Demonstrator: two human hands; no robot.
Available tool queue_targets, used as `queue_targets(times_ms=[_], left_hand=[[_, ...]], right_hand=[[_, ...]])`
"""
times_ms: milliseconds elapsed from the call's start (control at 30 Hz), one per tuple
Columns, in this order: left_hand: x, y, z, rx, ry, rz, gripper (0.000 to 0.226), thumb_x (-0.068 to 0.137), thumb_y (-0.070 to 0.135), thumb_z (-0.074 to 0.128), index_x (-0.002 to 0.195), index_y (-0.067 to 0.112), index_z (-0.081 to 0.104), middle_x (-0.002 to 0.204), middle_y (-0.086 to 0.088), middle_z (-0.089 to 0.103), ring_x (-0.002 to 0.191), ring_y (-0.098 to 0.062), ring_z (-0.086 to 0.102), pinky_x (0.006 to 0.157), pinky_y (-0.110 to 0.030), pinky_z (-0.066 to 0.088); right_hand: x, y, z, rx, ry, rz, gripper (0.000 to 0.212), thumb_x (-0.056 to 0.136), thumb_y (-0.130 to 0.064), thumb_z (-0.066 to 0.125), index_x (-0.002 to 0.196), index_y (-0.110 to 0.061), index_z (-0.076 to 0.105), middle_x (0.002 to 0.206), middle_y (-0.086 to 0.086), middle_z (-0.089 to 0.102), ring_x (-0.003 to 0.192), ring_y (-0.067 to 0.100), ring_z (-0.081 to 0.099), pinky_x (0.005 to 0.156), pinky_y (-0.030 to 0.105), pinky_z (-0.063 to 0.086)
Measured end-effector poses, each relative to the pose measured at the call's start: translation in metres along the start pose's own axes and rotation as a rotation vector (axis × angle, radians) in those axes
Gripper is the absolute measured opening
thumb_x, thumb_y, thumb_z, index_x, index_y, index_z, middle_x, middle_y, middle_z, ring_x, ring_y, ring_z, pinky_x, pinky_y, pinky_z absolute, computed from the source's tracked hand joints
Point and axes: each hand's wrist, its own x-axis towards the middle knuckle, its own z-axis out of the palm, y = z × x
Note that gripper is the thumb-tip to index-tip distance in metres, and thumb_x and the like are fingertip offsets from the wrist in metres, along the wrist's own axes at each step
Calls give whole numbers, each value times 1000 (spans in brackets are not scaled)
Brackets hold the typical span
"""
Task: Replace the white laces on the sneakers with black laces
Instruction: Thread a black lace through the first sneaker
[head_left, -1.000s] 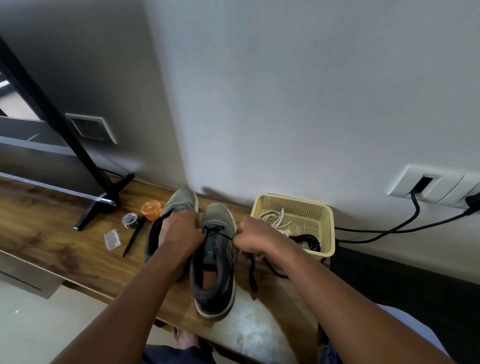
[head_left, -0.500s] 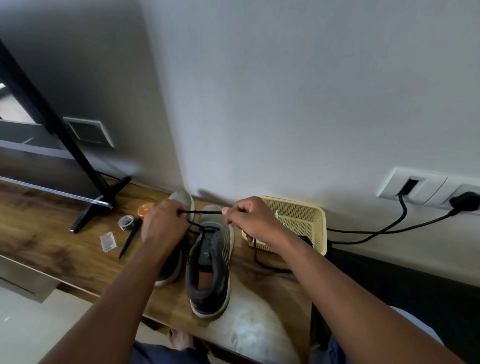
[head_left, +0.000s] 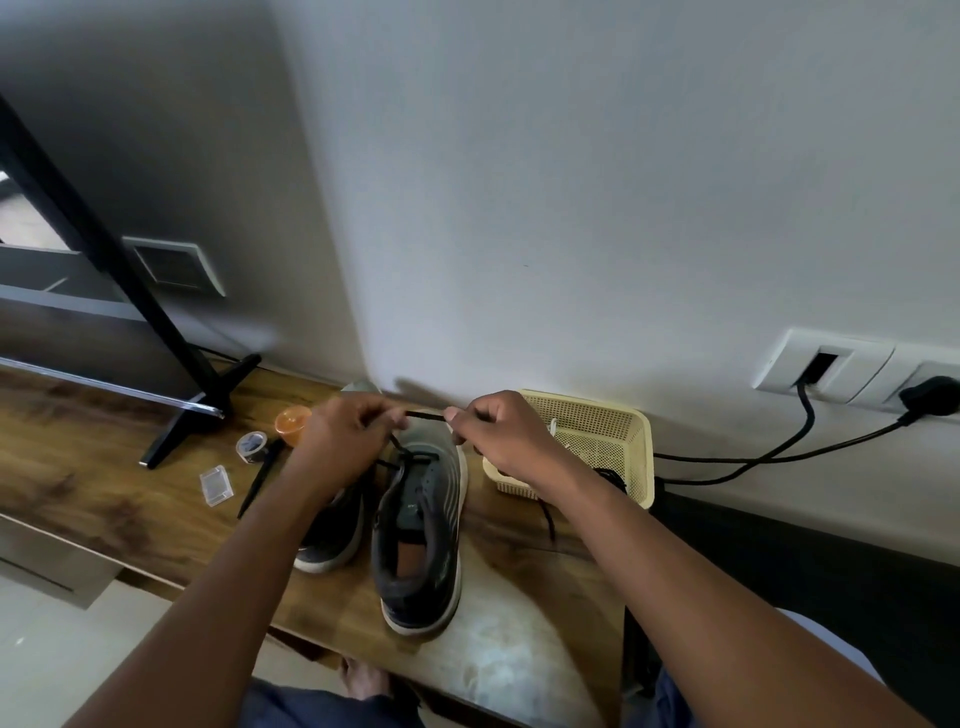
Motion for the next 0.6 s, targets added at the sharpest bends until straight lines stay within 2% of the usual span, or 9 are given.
queue_targets(times_ms=[67,167,200,267,333,400,433,500,600], left_hand=[[-1,-15,-9,225,151,-175,19,100,37,65,88,31,78,64,14,60,63,-10,55,53,-23,35],[-4,-23,-17,333,248,-325,13,95,29,66,96,29,79,87,-1,72,74,-20,56,67,-31,39],[-3,-22,-18,340,241,-300,19,92,23,67,106,30,79,102,-2,74,86,-23,59,72,-32,40],[-4,-13,-14,276,162,-151,43,90,19,69,130,33,69,119,7,71,102,-20,61,80,-31,42],[-6,5,-7,-24,8,5,44,96,24,69,137,36,63,117,19,69,96,-18,65,81,-34,52],[-10,20,5,-298,-214,104,29,103,28,64,132,31,67,105,15,74,81,-14,70,68,-32,59],[-11,24,11,-302,-265,146,24,106,29,60,127,29,71,101,13,75,80,-8,71,68,-28,59],[-9,24,18,-213,-247,171,21,108,33,55,110,31,76,95,10,77,85,-6,72,75,-28,58],[-6,9,8,-55,-104,45,31,105,39,59,78,37,74,72,14,73,67,-2,65,57,-19,44]], right_hand=[[1,3,-2,1,20,9,43,99,-43,66,74,-9,74,44,-10,41,36,7,33,39,17,28],[3,3,-2,-10,38,12,43,100,-42,65,71,-12,73,41,-11,43,34,4,34,38,17,28],[4,3,0,-11,36,17,43,100,-43,64,71,-13,73,41,-11,44,34,4,35,39,18,28],[4,2,4,-20,21,32,43,100,-44,63,72,-14,72,45,-10,47,37,7,37,42,20,29],[4,-1,10,-46,4,27,43,101,-44,61,76,-11,72,53,-6,50,43,9,41,49,25,31],[4,-4,16,-68,-13,8,42,102,-40,59,72,-11,67,56,-4,50,46,10,41,53,28,30],[5,-5,18,-67,-17,5,42,102,-38,57,73,-8,65,59,-2,50,48,10,40,54,29,30],[6,-5,20,-68,-15,12,44,103,-39,56,83,0,67,64,3,52,49,11,39,56,31,30],[5,-3,18,-71,-24,-4,47,102,-45,60,85,-4,73,60,1,49,42,6,36,51,29,27]])
